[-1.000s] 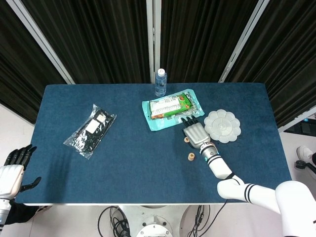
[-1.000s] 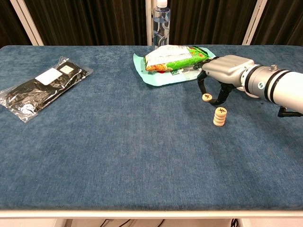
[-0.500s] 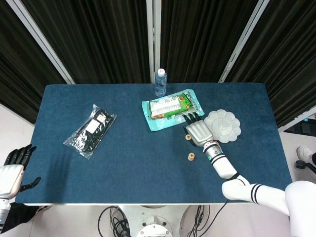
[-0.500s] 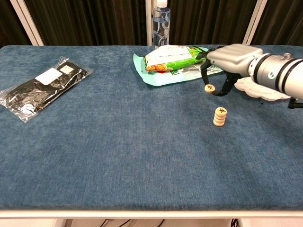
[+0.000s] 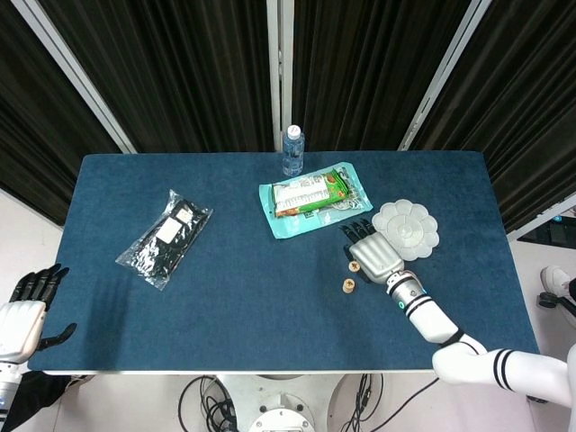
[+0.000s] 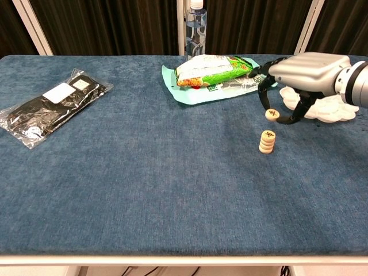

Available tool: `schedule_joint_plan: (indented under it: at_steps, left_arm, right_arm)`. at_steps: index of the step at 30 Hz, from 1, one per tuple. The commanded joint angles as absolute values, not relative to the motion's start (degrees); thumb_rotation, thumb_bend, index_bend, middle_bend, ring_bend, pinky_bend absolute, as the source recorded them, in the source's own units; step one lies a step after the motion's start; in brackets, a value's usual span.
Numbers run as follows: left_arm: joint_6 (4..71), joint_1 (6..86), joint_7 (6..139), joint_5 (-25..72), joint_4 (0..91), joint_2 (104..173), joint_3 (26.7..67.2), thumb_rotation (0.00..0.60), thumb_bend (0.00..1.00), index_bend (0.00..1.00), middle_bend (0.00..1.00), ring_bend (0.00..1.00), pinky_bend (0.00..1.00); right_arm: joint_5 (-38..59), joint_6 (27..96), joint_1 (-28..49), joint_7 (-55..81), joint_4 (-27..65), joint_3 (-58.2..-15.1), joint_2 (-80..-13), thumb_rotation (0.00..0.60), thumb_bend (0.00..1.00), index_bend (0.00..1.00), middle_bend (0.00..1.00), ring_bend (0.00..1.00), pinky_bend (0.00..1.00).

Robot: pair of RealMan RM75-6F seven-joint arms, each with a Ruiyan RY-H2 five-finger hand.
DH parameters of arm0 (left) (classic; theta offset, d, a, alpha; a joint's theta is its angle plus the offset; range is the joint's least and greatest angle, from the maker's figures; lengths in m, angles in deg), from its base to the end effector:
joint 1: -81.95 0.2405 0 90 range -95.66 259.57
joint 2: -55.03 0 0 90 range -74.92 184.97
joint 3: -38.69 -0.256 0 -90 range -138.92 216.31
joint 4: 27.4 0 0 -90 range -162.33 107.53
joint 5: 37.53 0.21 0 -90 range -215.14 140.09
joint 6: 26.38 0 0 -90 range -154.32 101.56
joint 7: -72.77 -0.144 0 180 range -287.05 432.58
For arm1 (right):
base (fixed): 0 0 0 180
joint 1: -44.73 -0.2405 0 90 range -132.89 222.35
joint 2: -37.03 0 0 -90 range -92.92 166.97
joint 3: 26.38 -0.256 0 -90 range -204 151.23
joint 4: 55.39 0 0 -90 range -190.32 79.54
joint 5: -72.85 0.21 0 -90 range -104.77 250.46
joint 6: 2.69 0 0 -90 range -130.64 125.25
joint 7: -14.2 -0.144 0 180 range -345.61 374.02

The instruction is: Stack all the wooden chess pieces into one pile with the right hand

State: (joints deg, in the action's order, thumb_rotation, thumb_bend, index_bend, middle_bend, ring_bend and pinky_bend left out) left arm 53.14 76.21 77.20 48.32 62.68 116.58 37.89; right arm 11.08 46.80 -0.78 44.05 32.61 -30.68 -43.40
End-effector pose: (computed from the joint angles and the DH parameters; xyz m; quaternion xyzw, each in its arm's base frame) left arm -0.3317 0.1720 0.1578 -0.6214 -0.4277 -0.3405 0.5612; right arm -0.1694 -0.3420 0.0040 0.8207 -0.2879 0.2566 0.4215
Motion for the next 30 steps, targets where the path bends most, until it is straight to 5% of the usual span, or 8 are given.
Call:
schedule_joint_plan:
  at_steps: [1,30]
  left_arm:
    - [53.2,76.22,77.17,48.4,62.71,116.56,37.85,0.6,0.23,0.05,0.0,0.0,0.0]
    - [53.21,76.28,77.02,48.43,63.16,116.29,37.75,0.6,0.23,0.05,0.0,0.0,0.0]
  right_arm:
    - [10.98,47.12,-0.48,44.95,33.63,-29.98,-43.16,0.6,0.25,0.53,0.07,0.0,0.0]
    - [8.7,48.55,0.32,45.68,36.99,-28.27,-42.87,0.6,0.25,0.54,0.08,0.0,0.0]
